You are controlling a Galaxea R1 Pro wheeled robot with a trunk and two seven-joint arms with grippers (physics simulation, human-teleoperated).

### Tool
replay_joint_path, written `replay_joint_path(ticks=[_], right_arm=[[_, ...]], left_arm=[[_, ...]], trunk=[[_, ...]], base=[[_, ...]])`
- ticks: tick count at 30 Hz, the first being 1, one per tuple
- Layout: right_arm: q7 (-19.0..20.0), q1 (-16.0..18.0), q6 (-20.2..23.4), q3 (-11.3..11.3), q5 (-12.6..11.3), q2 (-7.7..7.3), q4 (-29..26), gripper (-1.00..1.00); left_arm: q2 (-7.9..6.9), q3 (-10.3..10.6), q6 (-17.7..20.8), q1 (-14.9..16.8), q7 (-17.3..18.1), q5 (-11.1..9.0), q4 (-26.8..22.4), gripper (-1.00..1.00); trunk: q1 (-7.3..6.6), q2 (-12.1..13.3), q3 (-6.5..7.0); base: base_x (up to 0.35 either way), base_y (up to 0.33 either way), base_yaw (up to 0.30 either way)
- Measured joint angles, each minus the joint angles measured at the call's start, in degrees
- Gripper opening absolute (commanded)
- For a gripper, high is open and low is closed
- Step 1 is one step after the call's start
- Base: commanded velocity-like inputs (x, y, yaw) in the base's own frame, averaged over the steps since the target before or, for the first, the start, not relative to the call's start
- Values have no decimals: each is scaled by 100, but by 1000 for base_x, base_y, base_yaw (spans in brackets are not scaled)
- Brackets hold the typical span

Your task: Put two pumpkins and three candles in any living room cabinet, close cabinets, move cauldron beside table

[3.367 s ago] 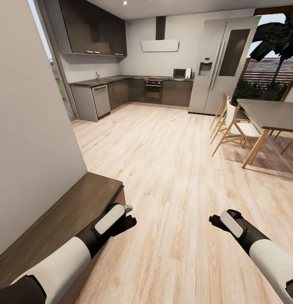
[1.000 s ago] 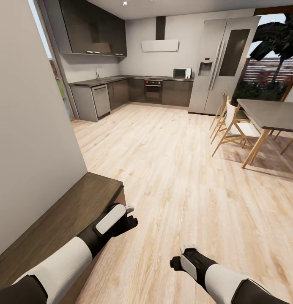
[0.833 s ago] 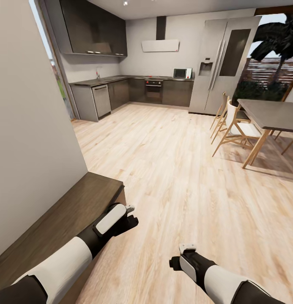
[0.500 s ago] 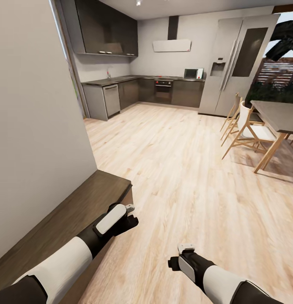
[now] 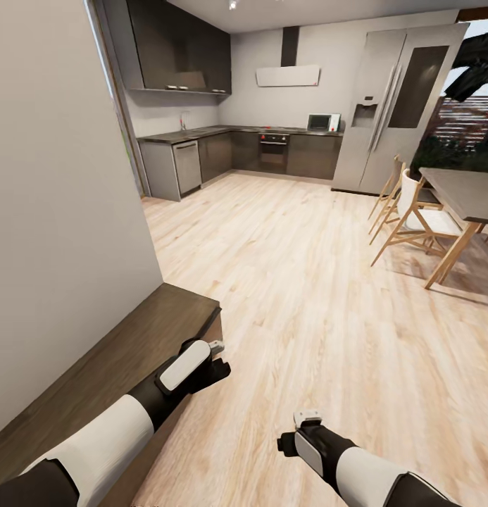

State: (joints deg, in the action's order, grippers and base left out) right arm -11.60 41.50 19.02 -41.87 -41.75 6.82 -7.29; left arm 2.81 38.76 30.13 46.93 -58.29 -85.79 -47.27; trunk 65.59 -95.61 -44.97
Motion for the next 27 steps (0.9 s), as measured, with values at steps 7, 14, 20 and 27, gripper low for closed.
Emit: replay_joint_path(ticks=[7,14,20,27], right_arm=[[0,-2,-4,2,25,3,0,100],[2,-32,-4,0,34,3,0,100],[4,-45,-23,-5,35,2,0,100],[3,-46,-82,-3,35,-5,0,100]], left_arm=[[0,-5,0,0,-5,0,6,100],[0,-5,-4,0,-6,0,8,100],[6,5,-3,0,-3,1,-6,100],[5,-1,33,0,-54,-36,2,100]], trunk=[[0,0,0],[0,0,0],[0,0,0],[0,0,0]], base=[[0,0,261],[0,0,127],[0,0,5],[0,0,0]])
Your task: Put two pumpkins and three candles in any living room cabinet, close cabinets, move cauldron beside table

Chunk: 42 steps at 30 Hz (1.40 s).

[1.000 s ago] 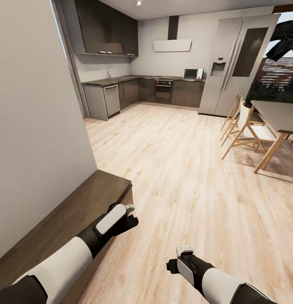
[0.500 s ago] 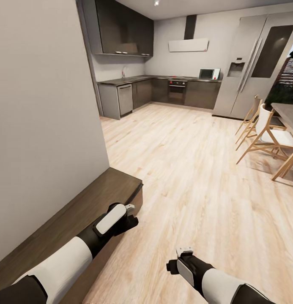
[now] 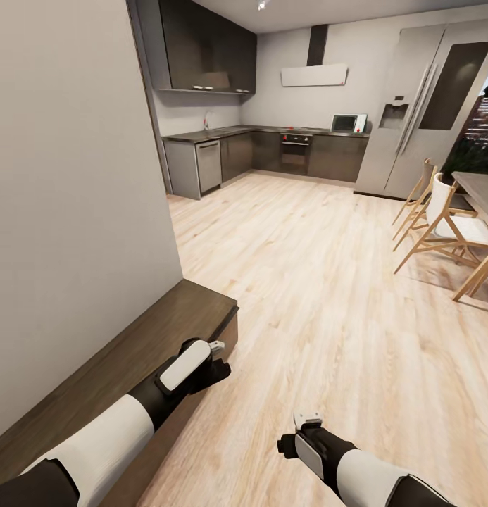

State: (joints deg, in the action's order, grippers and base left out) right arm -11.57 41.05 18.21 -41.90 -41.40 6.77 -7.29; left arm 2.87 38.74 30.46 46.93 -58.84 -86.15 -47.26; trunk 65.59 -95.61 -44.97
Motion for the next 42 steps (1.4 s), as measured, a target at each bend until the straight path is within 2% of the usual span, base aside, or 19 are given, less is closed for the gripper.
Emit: replay_joint_path(ticks=[8,17,26,32,35,37,39,41,42], right_arm=[[4,0,-1,6,0,0,0,100],[5,0,-1,2,0,2,0,100],[4,0,-1,7,0,0,0,100],[5,0,-1,7,0,0,2,100],[5,-5,-1,7,-1,0,2,100],[5,-49,-1,4,-1,0,1,100],[5,-67,-1,3,-1,3,0,100],[5,-74,-1,5,0,1,0,100],[5,-75,-1,6,0,1,0,100]], left_arm=[[-33,10,27,0,-43,-8,45,100],[-45,11,30,0,-281,9,58,100],[-42,13,30,0,-295,10,64,100],[34,6,45,0,-197,-19,-27,100],[68,-5,46,0,130,-28,-176,100],[62,-2,45,0,727,-79,-537,100],[51,7,45,0,1245,-229,-841,100],[37,21,46,0,1706,-472,-1052,100],[32,24,47,0,1814,-538,-1087,100]], trunk=[[0,0,0],[197,-359,-161],[395,-720,-323],[526,-961,-430],[592,-1081,-484],[636,-1162,-520],[680,-1242,-556],[724,-1322,-592],[746,-1362,-610]], base=[[0,0,0],[0,0,0],[0,0,0],[0,0,0],[0,0,0],[0,0,0],[0,0,0],[0,0,0],[0,0,0]])
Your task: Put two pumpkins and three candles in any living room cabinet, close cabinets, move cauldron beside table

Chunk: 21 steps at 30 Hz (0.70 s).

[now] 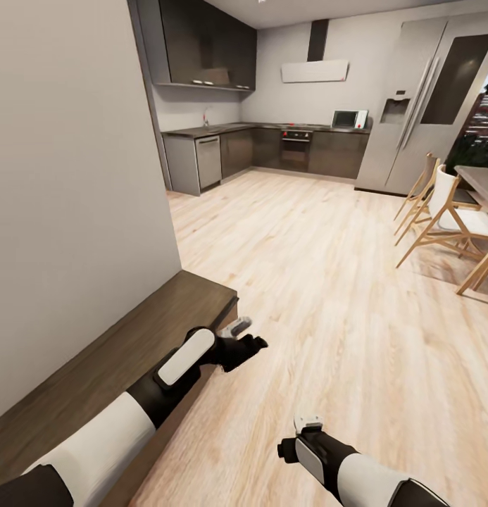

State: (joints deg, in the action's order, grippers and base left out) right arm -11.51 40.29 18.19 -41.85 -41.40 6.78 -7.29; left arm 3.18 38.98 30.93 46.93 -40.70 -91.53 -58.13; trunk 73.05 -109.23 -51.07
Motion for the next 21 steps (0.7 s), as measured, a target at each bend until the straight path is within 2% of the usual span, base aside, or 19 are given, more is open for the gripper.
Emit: replay_joint_path(ticks=[1,2,4,6,9,11,14,15,18,21], right_arm=[[0,-1,0,0,0,3,0,100],[0,-32,0,-2,-2,17,0,100],[0,-111,-3,-8,3,60,0,100],[0,-185,-93,-108,6,95,0,100],[-6,-254,-558,-369,-4,108,3,100],[-9,-399,-1081,-681,-19,121,9,100],[-9,-416,-1119,-709,-18,122,9,100],[-14,-425,-1141,-718,-18,126,9,100],[-17,-426,-1149,-719,-18,128,15,100],[-17,-426,-1148,-719,-23,130,23,100]], left_arm=[[-9,4,-1,0,196,-131,-52,100],[-20,14,-2,0,574,-353,-106,100],[-23,23,5,0,905,-470,-133,100],[-15,33,12,0,1168,-526,-154,100],[-5,39,17,0,1279,-550,-295,100],[-7,77,16,-23,1315,-659,-701,100],[-8,217,18,-27,1318,-692,-824,100],[7,393,16,-27,1319,-719,-1015,100],[9,412,17,-29,1323,-734,-1079,100],[14,416,12,-28,1326,-833,-1097,100]], trunk=[[22,-40,-18],[44,-80,-36],[88,-160,-72],[132,-241,-108],[198,-361,-162],[241,-441,-198],[308,-562,-251],[329,-602,-269],[395,-722,-323],[461,-842,-377]], base=[[0,0,0],[0,0,0],[0,0,0],[0,0,0],[0,0,0],[0,0,0],[0,0,0],[0,0,0],[0,0,0],[0,0,0]])
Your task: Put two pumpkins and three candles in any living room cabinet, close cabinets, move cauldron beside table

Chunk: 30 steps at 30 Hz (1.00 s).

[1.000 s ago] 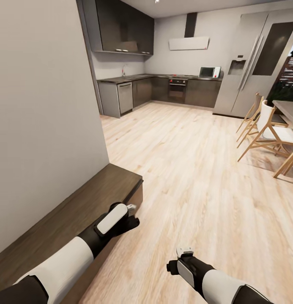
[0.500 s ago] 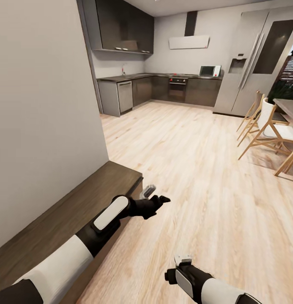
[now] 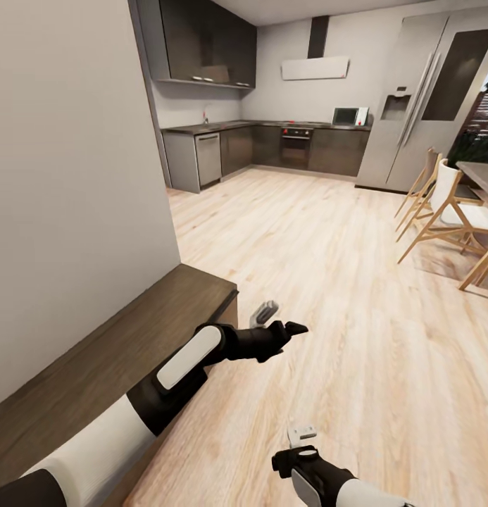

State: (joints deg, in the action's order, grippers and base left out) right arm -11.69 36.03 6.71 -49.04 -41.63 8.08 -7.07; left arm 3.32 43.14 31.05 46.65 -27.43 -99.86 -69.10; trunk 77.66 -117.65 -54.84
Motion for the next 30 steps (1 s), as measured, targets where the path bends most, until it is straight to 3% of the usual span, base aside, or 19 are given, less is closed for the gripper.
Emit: replay_joint_path(ticks=[18,24,26,30], right_arm=[[8,-149,14,-26,-4,79,15,100],[16,-218,21,-35,2,80,1,100],[54,-267,22,-41,28,80,-11,100],[324,-284,11,-39,56,77,-13,100]], left_arm=[[12,9,-1,-1,1,-77,-33,100],[-17,49,5,-5,49,-86,-449,100],[-39,257,5,-7,333,-181,-591,100],[-53,319,6,-7,534,-386,-621,100]], trunk=[[395,-722,-323],[527,-963,-431],[571,-1043,-467],[659,-1203,-539]], base=[[0,0,0],[0,0,0],[0,0,0],[0,0,0]])
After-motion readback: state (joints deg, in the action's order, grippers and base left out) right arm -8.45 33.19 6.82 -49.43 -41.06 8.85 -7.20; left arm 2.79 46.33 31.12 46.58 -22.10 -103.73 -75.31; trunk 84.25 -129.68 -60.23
